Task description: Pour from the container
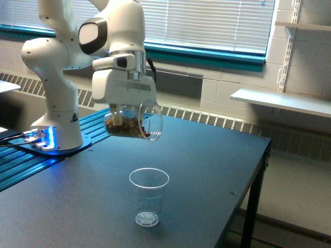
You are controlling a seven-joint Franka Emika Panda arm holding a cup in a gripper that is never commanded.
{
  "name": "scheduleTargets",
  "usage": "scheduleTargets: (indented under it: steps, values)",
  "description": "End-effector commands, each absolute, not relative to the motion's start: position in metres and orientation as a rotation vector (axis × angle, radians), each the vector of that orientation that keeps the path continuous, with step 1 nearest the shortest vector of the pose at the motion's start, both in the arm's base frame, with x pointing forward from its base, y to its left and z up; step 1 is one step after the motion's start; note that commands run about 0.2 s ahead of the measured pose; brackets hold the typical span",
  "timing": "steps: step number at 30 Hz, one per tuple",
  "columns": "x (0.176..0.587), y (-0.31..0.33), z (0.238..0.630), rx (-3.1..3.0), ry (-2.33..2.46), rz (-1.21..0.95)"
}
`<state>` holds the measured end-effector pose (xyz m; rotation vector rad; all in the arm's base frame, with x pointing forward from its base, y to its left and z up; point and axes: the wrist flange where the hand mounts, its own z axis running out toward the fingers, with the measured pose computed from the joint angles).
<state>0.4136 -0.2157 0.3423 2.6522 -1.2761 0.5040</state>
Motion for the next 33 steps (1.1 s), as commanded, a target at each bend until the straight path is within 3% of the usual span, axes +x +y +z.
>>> scheduleTargets:
  steps: [1,33]
  values:
    - [0.408,-0.221,0.333,2.624,-1.307,0.471]
    - [0.409,-0.216,0.294,2.598,-1.248,0.278]
